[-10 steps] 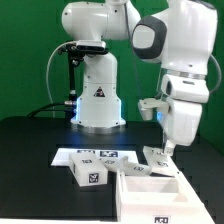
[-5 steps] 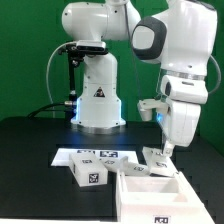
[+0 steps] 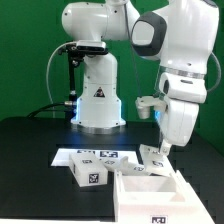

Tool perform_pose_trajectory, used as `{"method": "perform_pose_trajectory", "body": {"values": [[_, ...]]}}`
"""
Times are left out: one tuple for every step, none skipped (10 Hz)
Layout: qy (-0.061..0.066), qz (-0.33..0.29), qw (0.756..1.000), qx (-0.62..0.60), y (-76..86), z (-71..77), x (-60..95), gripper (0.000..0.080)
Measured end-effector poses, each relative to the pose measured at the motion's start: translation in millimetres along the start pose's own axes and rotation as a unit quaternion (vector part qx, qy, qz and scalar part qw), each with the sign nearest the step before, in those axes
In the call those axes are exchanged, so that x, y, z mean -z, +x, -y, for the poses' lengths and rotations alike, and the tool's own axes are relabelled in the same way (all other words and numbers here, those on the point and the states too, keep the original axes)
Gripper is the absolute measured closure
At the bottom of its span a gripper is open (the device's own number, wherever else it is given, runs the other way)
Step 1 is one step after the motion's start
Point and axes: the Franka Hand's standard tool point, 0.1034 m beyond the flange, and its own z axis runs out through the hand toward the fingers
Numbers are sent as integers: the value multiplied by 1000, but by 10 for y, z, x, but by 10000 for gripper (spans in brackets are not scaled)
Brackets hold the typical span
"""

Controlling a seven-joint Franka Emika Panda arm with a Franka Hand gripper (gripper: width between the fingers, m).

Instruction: Assemble cabinet

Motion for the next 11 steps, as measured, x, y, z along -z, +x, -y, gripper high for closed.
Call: {"method": "perform_pose_trajectory", "body": {"values": [[-1, -1, 1000, 1, 15, -14, 2, 738], [-2, -1, 1000, 5, 32, -31, 0, 738], [-3, -2, 1000, 14, 49, -35, -7, 738], [-3, -2, 1000, 30, 55, -54, -22, 738], [-1, 0, 999, 45, 63, -115, -41, 738], [5, 6, 998, 60, 55, -212, -48, 738], [3, 7, 998, 59, 50, -259, -38, 738], [4, 7, 998, 56, 48, -244, -41, 738], [4, 7, 998, 56, 47, -245, -41, 738], [3, 7, 998, 56, 46, -248, -40, 738], [3, 7, 998, 55, 49, -263, -39, 738]]}}
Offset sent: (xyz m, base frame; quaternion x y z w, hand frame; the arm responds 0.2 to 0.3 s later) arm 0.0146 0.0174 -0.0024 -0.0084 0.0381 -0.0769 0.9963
